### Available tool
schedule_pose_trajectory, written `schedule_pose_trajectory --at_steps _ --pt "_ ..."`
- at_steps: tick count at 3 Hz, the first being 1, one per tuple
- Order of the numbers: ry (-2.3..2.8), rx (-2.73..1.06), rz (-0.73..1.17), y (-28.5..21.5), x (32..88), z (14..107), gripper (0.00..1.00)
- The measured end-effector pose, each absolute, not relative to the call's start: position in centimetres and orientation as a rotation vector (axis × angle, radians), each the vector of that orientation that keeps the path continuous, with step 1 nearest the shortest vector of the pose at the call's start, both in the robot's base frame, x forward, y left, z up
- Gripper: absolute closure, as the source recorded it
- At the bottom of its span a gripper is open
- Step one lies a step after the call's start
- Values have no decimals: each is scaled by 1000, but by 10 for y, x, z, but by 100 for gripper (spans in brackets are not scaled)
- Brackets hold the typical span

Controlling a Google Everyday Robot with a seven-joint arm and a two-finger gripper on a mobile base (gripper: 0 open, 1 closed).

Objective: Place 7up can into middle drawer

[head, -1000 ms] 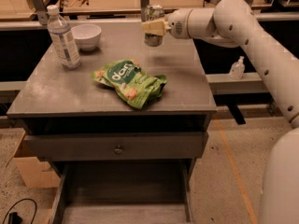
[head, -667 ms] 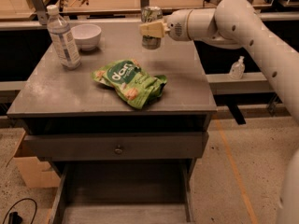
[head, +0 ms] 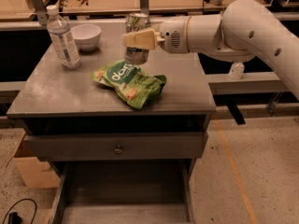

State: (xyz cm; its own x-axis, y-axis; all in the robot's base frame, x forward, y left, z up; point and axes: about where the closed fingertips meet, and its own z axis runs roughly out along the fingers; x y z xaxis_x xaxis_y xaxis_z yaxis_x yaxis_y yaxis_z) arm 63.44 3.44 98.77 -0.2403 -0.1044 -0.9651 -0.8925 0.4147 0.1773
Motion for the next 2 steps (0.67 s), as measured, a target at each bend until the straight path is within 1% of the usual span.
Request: schedule_pose_trajectory --at_steps 1,2 --pt "1627 -873 1092 54 588 991 100" --pt "1621 -875 1127 63 578 992 100"
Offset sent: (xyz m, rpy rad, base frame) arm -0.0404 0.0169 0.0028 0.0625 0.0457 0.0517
